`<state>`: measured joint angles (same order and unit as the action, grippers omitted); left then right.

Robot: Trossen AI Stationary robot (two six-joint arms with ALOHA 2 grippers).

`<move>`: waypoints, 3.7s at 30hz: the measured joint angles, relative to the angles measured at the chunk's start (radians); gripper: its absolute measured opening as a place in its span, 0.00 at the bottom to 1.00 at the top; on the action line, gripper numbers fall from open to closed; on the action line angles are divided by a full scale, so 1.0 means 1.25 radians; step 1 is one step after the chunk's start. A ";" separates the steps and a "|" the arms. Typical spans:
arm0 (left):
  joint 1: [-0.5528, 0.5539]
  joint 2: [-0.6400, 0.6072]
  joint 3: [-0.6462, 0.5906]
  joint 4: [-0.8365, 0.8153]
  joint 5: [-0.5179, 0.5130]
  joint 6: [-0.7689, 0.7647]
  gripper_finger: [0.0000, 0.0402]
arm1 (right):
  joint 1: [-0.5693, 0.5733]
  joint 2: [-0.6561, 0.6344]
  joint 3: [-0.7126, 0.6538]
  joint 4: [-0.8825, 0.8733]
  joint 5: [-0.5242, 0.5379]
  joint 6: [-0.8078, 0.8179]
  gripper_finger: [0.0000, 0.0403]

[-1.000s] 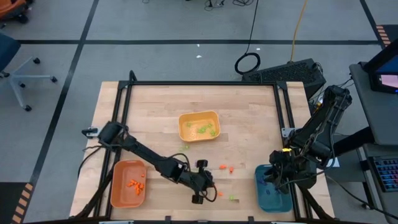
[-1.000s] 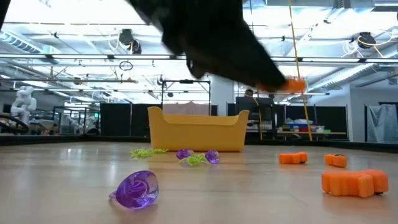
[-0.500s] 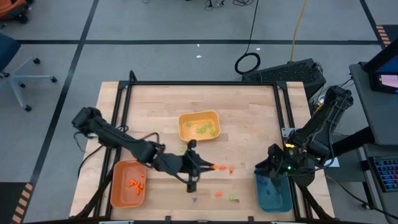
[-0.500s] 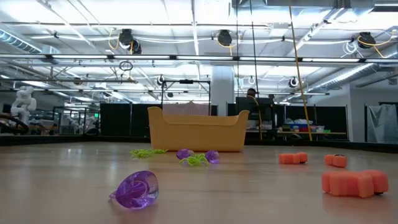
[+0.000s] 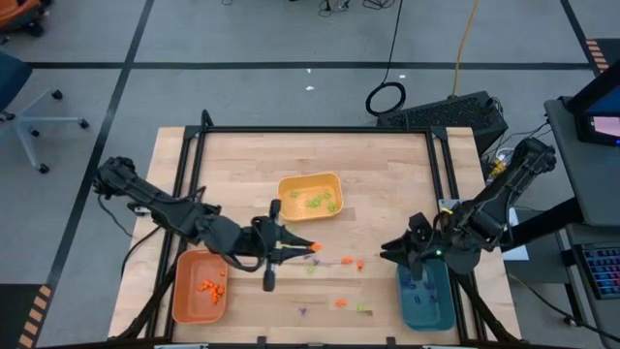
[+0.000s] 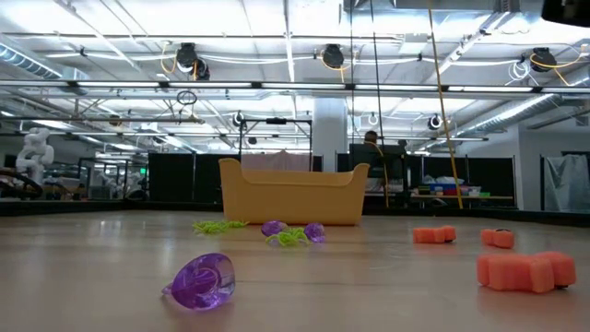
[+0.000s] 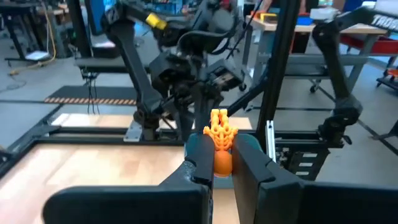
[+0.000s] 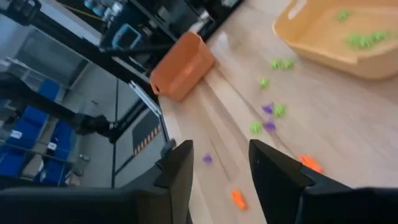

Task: Sort Halloween decoration
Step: Put the orange skeleton toy into the orange bin

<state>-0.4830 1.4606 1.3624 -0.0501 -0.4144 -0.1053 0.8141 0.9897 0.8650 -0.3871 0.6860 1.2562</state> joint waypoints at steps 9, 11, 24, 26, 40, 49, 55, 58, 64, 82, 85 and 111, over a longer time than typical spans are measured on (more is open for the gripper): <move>-0.052 -0.035 0.000 -0.019 -0.018 0.012 0.07 | -0.060 0.000 0.000 0.073 -0.003 -0.055 0.35; -0.061 -0.036 0.000 -0.018 -0.019 0.012 0.07 | -0.070 0.000 0.000 0.075 -0.003 -0.057 0.35; -0.083 -0.037 0.000 -0.015 -0.056 0.230 0.07 | -0.113 0.012 0.000 0.074 -0.003 -0.136 0.35; -0.083 -0.037 0.000 -0.015 -0.063 0.311 0.07 | -0.115 0.017 0.000 0.075 -0.003 -0.138 0.35; -0.074 -0.037 0.000 -0.010 -0.166 0.619 0.07 | -0.116 0.021 0.000 0.079 -0.005 -0.143 0.35; -0.074 -0.037 0.000 -0.008 -0.176 0.615 0.07 | -0.116 0.021 0.000 0.079 -0.005 -0.162 0.35; -0.074 -0.037 0.000 -0.008 -0.176 0.613 0.07 | -0.116 0.021 0.000 0.079 -0.005 -0.162 0.35; -0.074 -0.037 0.000 -0.008 -0.176 0.613 0.07 | -0.116 0.021 0.000 0.078 -0.005 -0.162 0.35; -0.074 -0.037 0.000 -0.008 -0.176 0.612 0.07 | -0.116 0.021 0.000 0.078 -0.005 -0.162 0.35; -0.074 -0.036 0.000 -0.009 -0.176 0.388 0.07 | -0.116 0.021 0.000 0.078 -0.005 -0.162 0.35; -0.074 -0.036 0.000 -0.009 -0.176 0.286 0.07 | -0.116 0.021 0.000 0.078 -0.005 -0.162 0.35; -0.087 -0.036 -0.001 -0.114 -0.169 -0.095 0.07 | -0.116 0.021 0.000 0.078 -0.002 -0.161 0.35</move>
<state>-0.5918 1.4155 1.3617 -0.1931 -0.6261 -0.2242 0.6689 1.0161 0.8650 -0.2890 0.6834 1.0545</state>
